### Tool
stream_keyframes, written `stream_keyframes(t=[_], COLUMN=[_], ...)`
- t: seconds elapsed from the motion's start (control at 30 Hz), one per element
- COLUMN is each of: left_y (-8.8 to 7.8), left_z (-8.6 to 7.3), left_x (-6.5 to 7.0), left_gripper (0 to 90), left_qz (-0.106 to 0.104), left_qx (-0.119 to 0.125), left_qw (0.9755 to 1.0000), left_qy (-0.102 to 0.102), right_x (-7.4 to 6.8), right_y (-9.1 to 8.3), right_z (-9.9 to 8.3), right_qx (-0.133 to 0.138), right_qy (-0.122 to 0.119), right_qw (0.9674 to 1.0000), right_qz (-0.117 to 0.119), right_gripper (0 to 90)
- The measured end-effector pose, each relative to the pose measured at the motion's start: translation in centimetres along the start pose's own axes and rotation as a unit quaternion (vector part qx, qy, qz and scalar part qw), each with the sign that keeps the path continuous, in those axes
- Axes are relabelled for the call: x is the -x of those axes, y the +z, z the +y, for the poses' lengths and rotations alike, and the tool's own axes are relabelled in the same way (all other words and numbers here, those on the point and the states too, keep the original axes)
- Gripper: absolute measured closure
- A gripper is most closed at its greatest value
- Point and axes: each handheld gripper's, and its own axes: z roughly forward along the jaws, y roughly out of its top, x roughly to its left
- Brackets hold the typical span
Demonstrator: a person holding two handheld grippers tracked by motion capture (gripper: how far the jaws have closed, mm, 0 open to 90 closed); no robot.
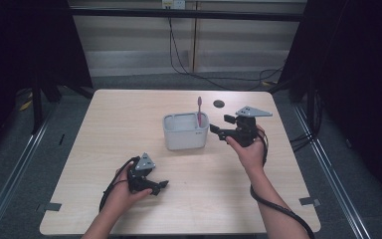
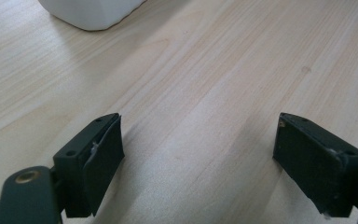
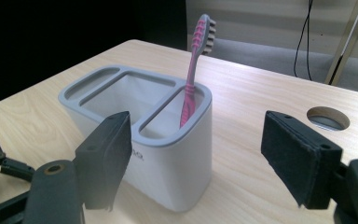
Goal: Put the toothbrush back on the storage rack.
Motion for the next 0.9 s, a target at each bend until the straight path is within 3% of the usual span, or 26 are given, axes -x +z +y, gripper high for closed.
stream_keyframes(t=[0.9], left_y=[0.0], left_z=[0.0], left_x=[0.0], left_gripper=[15.4], left_qz=[0.000], left_qx=[0.002], left_qw=[1.0000], left_qy=[-0.002], right_x=[-0.2], right_y=[-0.9], right_z=[-2.6], right_qx=[-0.043], right_qy=[-0.010], right_qw=[0.9988], right_qz=[0.023], right_gripper=[19.8])
